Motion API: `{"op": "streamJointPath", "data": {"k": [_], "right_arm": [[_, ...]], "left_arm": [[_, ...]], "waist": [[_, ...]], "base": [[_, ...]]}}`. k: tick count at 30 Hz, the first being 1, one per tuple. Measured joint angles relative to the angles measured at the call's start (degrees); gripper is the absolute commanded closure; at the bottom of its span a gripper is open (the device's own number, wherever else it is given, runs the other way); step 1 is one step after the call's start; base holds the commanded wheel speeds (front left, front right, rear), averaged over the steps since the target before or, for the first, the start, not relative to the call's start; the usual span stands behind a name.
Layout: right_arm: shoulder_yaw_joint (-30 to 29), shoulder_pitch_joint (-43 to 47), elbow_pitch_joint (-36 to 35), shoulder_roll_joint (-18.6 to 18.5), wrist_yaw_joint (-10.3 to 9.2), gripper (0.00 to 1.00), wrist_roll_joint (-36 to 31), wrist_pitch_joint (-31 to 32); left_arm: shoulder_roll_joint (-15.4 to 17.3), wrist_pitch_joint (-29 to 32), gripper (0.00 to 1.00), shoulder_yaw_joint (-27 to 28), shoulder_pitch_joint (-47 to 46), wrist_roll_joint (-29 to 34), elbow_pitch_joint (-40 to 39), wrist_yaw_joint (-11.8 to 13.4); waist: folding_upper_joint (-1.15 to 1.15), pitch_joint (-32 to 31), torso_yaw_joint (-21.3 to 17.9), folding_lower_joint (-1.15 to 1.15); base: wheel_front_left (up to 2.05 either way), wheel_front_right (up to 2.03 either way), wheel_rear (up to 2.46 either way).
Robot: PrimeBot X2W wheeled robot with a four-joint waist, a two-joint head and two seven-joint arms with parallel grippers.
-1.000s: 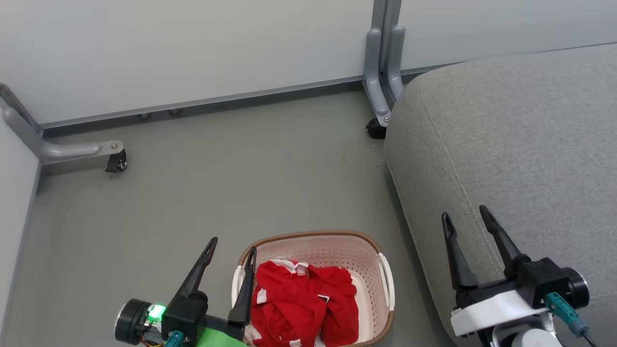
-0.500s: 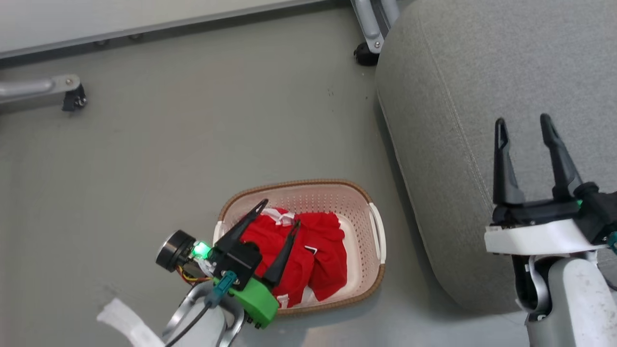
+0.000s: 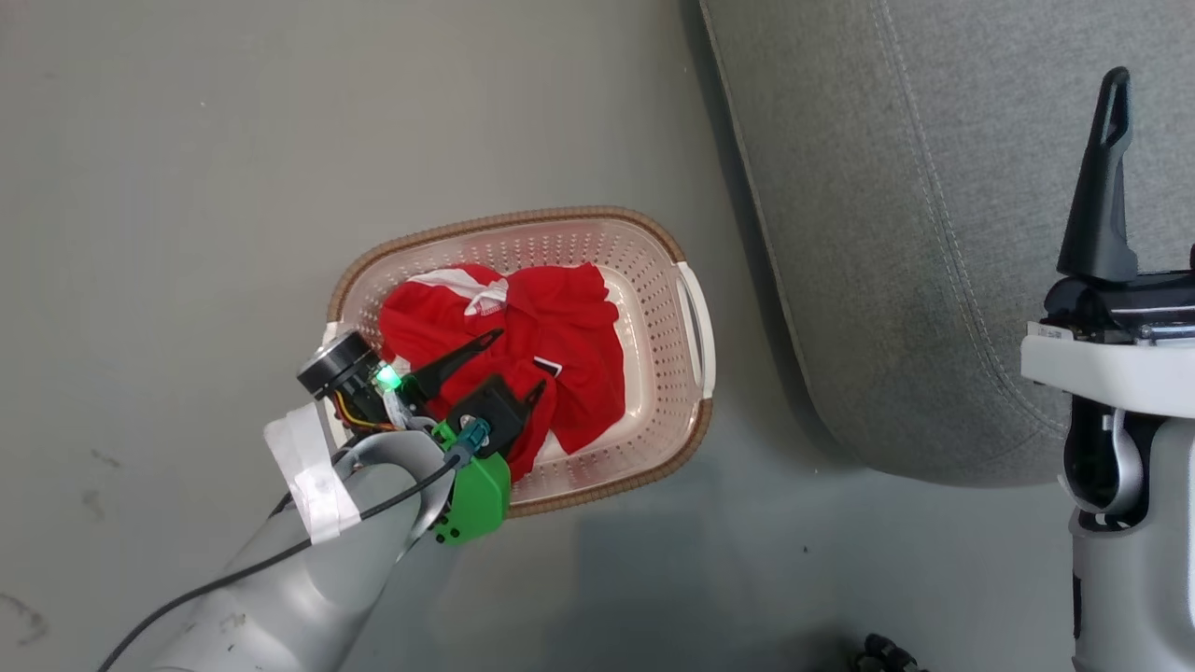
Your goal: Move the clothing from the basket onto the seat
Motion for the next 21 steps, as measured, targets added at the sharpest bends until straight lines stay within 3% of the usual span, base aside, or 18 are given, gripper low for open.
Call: {"op": "streamJointPath", "data": {"k": [7,17,21], "right_arm": [[-1.8,-1.9,-1.8,0.0,0.00,0.00,2.6,0.0],[-2.5,-4.2,-3.0,0.0,0.00,0.00,4.9,0.0],[-2.8,-4.9,-3.4,0.0,0.00,0.00,6.1,0.0]], "left_arm": [[-0.3,0.0,0.00,-6.3,-8.0,0.1,10.3,0.0],[-1.5,0.5,0.00,-8.6,-14.6,1.2,20.7,0.2],[-1.5,1.0,0.00,-9.9,-16.3,2.2,22.2,1.9]], "waist": [[0.00,7.9,-2.2,0.00],[0.00,16.9,-4.8,0.00],[0.00,19.6,-5.8,0.00]], "base": [[0.00,0.00,0.00],[0.00,0.00,0.00],[0.00,0.00,0.00]]}}
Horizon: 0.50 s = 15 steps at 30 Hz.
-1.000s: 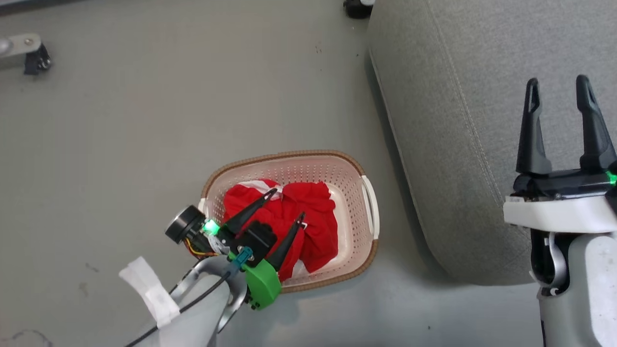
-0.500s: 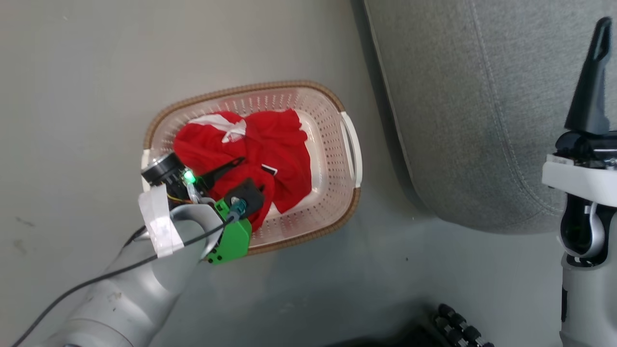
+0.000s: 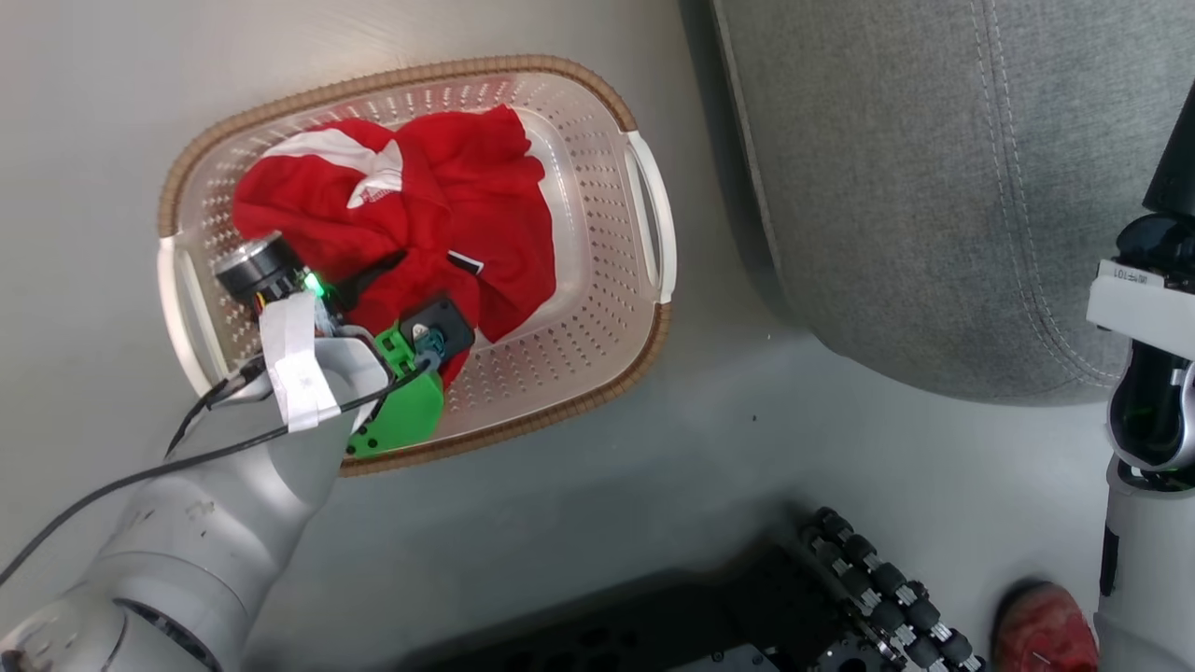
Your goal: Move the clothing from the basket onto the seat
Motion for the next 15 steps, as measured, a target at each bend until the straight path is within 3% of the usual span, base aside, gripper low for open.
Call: {"op": "streamJointPath", "data": {"k": [11,12,14,15], "right_arm": [[-0.1,-0.7,-0.2,0.0,0.00,0.00,1.6,0.0],[0.0,-0.7,-0.2,0.0,0.00,0.00,1.5,0.0],[0.0,-0.8,0.0,0.0,0.00,0.00,1.4,0.0],[0.1,-0.9,0.1,0.0,0.00,0.00,1.3,0.0]], "left_arm": [[0.6,0.6,0.00,-1.6,-2.8,1.7,1.5,7.7],[0.6,0.5,0.11,-1.5,-2.9,1.6,1.5,7.8],[0.6,0.1,1.00,-1.0,-2.9,0.5,1.6,8.3],[0.5,0.0,1.00,-0.6,-2.9,0.0,1.5,8.4]], "waist": [[0.00,4.5,-1.7,0.00],[0.00,4.6,-1.8,0.00],[0.00,4.8,-1.8,0.00],[0.00,4.7,-1.8,0.00]], "base": [[0.00,0.00,0.00],[0.00,0.00,0.00],[0.00,0.00,0.00],[0.00,0.00,0.00]]}}
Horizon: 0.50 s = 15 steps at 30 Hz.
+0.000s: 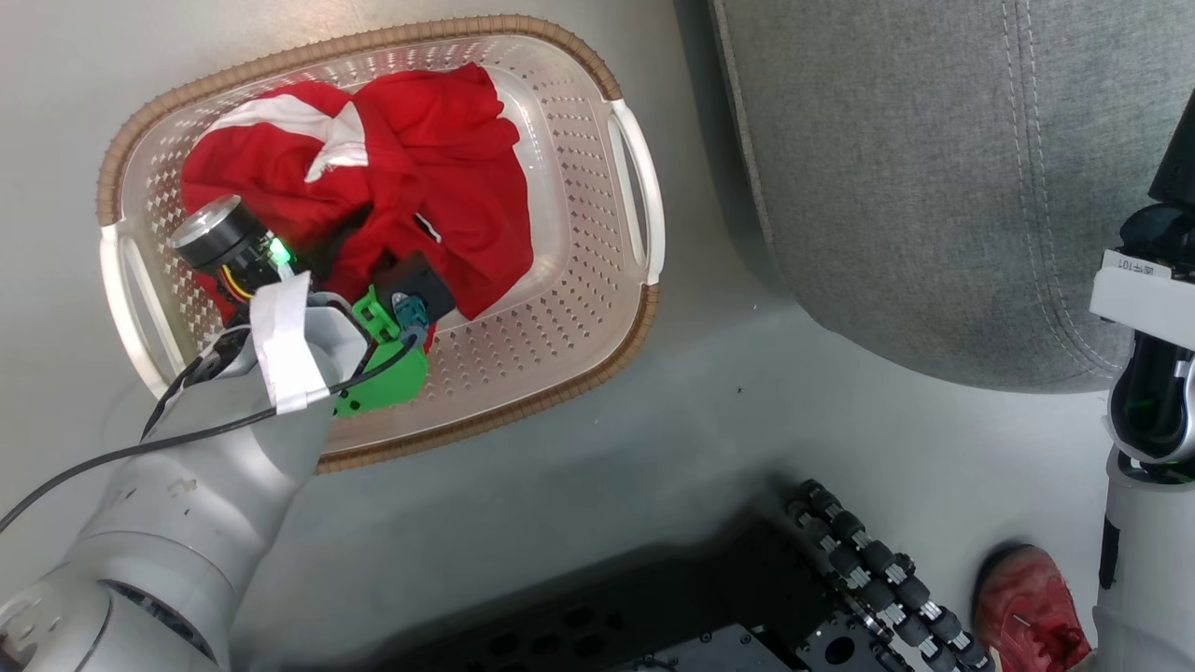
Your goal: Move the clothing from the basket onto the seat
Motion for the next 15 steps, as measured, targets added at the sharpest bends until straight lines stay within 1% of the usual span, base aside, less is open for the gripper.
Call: {"op": "streamJointPath", "data": {"k": [2,5,10,15], "right_arm": [[0.3,-0.1,0.2,0.0,0.00,0.00,-0.3,0.0],[0.4,-0.2,0.5,0.0,0.00,0.00,-0.6,0.0],[0.8,0.1,1.0,0.0,0.00,0.00,-2.0,0.0],[1.6,1.1,1.5,0.0,0.00,0.00,-3.7,0.0]], "left_arm": [[-0.2,-0.5,1.00,1.3,0.1,-1.5,-0.5,0.2],[-0.7,-0.6,1.00,3.4,0.8,-4.3,-2.7,1.3],[-0.3,-0.8,1.00,5.8,5.1,-7.0,-10.7,3.0],[0.6,-0.8,1.00,7.9,10.2,-8.9,-16.3,4.0]], "waist": [[0.00,-0.5,0.1,0.00],[0.00,-1.6,0.3,0.00],[0.00,-4.5,0.9,0.00],[0.00,-8.3,1.9,0.00]], "base": [[0.00,0.00,0.00],[0.00,0.00,0.00],[0.00,0.00,0.00],[0.00,0.00,0.00]]}}
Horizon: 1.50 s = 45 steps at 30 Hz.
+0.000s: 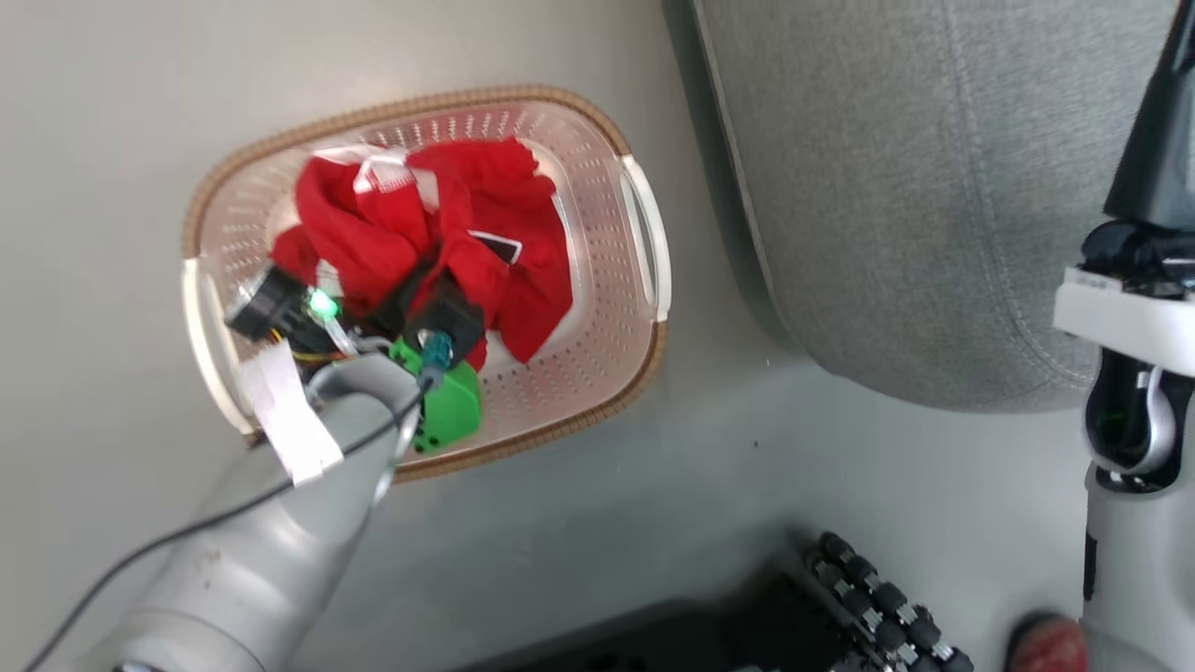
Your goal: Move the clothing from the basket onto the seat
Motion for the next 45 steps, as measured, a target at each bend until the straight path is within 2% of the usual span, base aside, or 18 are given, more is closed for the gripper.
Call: {"op": "streamJointPath", "data": {"k": [13,22,27,37,45], "right_arm": [[2.1,6.6,2.1,0.0,0.00,0.00,-2.1,0.0],[4.5,11.7,4.4,0.0,0.00,0.00,-2.9,0.0],[5.9,15.3,5.9,0.0,0.00,0.00,-3.2,0.0],[10.6,22.9,9.4,0.0,0.00,0.00,-3.6,0.0],[13.8,26.1,12.2,0.0,0.00,0.00,-2.9,0.0]], "left_arm": [[0.8,-0.1,1.00,7.6,14.5,-3.0,-16.7,2.2],[0.3,-0.1,1.00,13.4,23.6,-3.2,-25.0,2.1],[-1.3,-0.1,1.00,18.1,29.1,-4.0,-29.9,1.5],[-3.6,-0.1,1.00,26.8,38.4,-4.3,-38.8,-2.4],[-5.2,-0.1,1.00,31.3,42.8,-2.3,-42.8,-6.0]], "waist": [[0.00,-13.7,3.0,0.00],[0.00,-24.1,4.9,0.00],[0.00,-30.0,5.7,-0.01],[0.00,-40.4,7.3,-0.01],[0.00,-46.5,8.8,-0.01]], "base": [[0.00,0.00,0.00],[0.00,0.00,0.00],[0.00,0.00,0.00],[0.00,0.00,0.00],[0.00,0.00,0.00]]}}
